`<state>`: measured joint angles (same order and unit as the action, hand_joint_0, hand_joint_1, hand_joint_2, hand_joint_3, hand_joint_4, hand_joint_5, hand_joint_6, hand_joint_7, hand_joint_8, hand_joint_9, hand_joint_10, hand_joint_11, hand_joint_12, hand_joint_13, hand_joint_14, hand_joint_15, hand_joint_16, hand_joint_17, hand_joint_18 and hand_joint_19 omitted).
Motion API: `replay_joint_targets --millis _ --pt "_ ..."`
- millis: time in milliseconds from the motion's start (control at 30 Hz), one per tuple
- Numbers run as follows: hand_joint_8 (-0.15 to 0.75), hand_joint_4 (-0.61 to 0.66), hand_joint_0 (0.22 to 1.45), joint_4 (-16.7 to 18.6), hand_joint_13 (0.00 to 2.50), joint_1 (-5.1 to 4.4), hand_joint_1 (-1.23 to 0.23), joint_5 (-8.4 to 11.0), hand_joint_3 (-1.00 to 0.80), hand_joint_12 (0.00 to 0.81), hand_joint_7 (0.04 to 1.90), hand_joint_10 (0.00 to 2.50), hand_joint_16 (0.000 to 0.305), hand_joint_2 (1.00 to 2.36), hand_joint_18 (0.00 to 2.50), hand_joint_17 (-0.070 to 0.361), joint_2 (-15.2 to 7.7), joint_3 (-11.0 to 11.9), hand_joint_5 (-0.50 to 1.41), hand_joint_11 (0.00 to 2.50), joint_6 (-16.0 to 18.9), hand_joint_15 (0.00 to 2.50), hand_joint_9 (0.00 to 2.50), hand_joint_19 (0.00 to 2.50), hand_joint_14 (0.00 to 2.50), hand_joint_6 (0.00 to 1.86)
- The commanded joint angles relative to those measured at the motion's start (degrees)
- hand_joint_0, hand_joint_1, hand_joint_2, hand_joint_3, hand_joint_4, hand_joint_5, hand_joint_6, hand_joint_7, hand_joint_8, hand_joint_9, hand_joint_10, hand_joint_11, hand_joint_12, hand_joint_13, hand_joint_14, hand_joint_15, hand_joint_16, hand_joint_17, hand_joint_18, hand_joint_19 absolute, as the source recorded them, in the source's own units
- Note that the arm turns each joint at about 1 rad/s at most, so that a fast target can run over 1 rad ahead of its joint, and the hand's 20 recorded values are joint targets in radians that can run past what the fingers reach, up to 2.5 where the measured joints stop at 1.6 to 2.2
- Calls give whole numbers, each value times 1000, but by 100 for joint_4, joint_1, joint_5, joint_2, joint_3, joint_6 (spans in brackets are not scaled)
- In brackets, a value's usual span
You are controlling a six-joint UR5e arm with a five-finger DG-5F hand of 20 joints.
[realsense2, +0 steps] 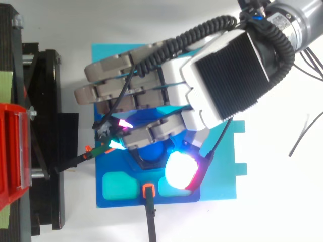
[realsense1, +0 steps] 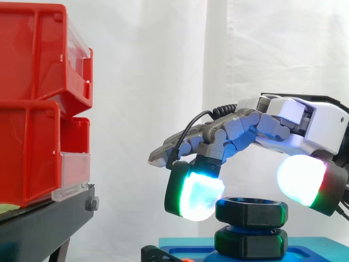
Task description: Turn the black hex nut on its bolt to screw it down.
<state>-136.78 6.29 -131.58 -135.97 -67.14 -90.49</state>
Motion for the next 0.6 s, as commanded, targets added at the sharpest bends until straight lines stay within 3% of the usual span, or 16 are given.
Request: replay_joint_targets --millis 0,200,367,567 --pt "321 248 489 29 655 127 -201 -140 -500 374 891 6 54 1000 578 121 0 8 -158 221 31 138 840 240 6 850" --pt "319 248 489 108 655 276 -198 -166 -500 374 905 5 54 1000 583 121 0 8 -151 216 58 139 848 236 5 843" --pt "320 245 489 222 653 311 -197 -175 -500 374 906 6 54 1000 582 121 0 70 -150 222 190 141 849 240 5 833" --pt "317 259 490 64 651 197 -189 -342 -500 374 908 6 54 1000 579 121 0 413 -141 213 664 135 851 245 4 801"
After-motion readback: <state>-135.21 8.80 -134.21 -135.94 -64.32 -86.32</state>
